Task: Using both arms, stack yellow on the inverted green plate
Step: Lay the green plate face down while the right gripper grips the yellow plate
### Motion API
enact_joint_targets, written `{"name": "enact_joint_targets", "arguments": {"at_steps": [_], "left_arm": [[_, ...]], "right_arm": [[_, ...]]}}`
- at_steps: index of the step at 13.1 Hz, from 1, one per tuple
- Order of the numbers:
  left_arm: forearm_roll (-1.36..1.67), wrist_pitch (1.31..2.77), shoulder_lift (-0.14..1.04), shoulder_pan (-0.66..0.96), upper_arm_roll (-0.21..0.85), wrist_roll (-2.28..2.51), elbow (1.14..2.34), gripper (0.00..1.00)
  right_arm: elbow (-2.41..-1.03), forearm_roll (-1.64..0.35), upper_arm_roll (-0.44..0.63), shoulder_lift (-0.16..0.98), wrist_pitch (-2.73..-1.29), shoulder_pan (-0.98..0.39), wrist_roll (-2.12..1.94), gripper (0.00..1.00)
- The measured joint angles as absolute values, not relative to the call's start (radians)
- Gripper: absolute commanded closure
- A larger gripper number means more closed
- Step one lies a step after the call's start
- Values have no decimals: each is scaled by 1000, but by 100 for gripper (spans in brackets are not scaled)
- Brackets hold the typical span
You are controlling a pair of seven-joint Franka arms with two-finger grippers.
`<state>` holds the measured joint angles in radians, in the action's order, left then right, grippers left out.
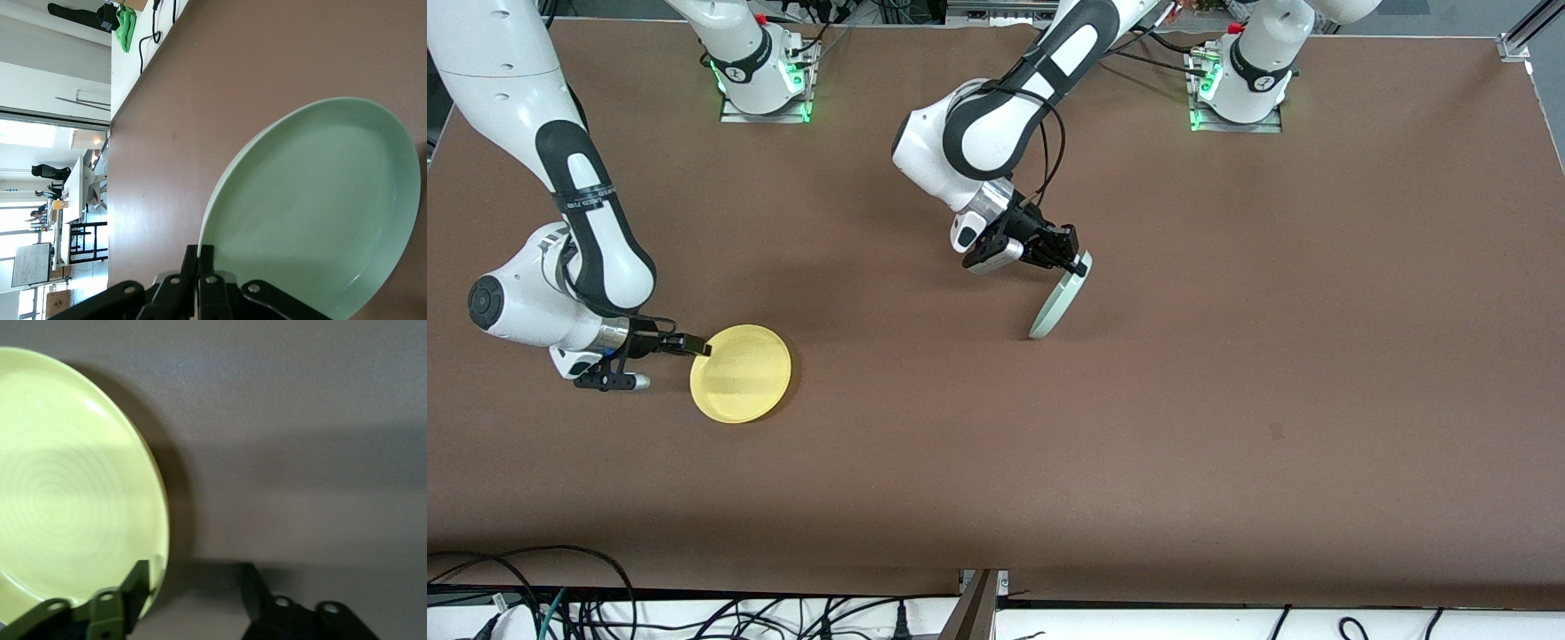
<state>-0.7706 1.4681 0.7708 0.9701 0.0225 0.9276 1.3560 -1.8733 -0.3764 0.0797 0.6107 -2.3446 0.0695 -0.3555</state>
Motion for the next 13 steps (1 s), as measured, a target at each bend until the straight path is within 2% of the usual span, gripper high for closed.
{"name": "enact_joint_targets", "arguments": {"at_steps": [1, 6, 7, 10, 13], "left_arm": [[-771, 1465, 773, 979, 21, 927, 1356, 78], [-833, 1433, 808, 1062, 19, 927, 1355, 77], [-836, 1431, 809, 1070, 19, 927, 1355, 71], [-836, 1443, 813, 1084, 20, 927, 1341, 51], [-835, 1506, 843, 1117, 35, 928, 1312, 15]], "right_arm": [[-1869, -376, 80, 611, -2344, 70, -358, 100], [-1833, -379, 76, 611, -2313, 69, -362, 100], [-1821, -379, 76, 611, -2296, 69, -365, 100], [-1733, -379, 77, 610, -2170, 72, -365, 100], [-1628, -379, 79, 609, -2036, 87, -368, 100]]}}
